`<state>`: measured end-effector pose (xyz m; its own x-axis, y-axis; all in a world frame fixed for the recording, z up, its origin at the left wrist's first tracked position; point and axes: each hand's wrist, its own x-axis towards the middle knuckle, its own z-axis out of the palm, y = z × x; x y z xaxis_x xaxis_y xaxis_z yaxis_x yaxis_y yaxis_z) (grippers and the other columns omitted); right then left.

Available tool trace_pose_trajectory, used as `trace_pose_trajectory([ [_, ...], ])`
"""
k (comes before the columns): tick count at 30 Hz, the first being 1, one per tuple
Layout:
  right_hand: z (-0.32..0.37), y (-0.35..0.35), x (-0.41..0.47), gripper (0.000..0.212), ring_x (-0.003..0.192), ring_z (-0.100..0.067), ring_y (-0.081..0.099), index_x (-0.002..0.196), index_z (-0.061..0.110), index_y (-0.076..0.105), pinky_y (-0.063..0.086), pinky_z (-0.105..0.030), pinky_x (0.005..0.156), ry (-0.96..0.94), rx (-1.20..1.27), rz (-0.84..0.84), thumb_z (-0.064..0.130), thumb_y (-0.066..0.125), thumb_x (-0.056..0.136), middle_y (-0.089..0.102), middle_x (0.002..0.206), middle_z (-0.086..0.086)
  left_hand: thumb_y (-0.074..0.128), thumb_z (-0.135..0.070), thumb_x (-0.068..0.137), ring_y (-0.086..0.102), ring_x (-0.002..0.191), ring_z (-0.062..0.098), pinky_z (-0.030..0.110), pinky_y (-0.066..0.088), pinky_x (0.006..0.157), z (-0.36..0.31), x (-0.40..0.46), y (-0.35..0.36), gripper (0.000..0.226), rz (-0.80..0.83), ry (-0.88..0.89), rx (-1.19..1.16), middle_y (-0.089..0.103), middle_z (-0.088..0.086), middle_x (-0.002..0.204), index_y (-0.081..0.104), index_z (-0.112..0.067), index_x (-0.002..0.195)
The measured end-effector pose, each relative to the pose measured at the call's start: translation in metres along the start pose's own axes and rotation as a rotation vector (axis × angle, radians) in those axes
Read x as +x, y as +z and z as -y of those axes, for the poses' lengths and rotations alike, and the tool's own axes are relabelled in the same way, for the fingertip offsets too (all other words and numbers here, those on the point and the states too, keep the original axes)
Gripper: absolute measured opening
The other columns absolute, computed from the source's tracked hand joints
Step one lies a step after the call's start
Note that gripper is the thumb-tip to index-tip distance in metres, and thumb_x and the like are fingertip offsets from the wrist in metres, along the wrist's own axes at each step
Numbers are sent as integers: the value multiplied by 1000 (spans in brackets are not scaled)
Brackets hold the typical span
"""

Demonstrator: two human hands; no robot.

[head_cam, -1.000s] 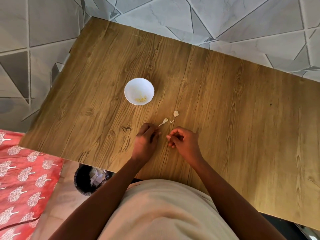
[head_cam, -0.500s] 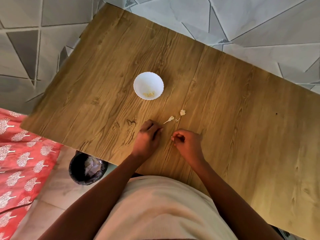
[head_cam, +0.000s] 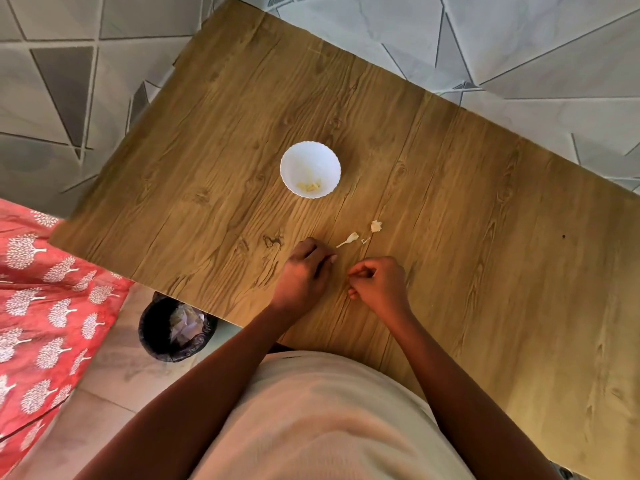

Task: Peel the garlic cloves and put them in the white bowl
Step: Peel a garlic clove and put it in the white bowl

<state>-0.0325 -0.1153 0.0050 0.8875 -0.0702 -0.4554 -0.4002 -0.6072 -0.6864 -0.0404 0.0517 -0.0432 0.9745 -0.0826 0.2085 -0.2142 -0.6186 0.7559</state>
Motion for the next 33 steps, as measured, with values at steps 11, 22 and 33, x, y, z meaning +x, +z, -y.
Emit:
trace_pose_trajectory([
  [11,18,4,24,7,50,-28,72,83,-3,69,63,-44,56,287,43,33,-7,63,84,69,60,-16,68,-9,96,60,86,20,30,50,75,2,1,1,8,7,-5,3,63,8,97,71,-2,100],
  [22,-7,-1,0,10,65,-5,64,85,13,72,51,-13,66,-59,-112,73,5,70,91,67,75,3,69,-7,96,58,81,17,30,48,71,-1,1,-1,7,12,-18,5,62,6,95,71,-1,99],
  [33,5,13,-6,15,97,-25,63,109,6,62,48,-32,77,-265,-651,-6,13,61,95,64,105,-10,67,-9,97,58,84,16,25,46,73,-2,1,-1,9,23,-18,11,62,6,98,71,-3,102],
])
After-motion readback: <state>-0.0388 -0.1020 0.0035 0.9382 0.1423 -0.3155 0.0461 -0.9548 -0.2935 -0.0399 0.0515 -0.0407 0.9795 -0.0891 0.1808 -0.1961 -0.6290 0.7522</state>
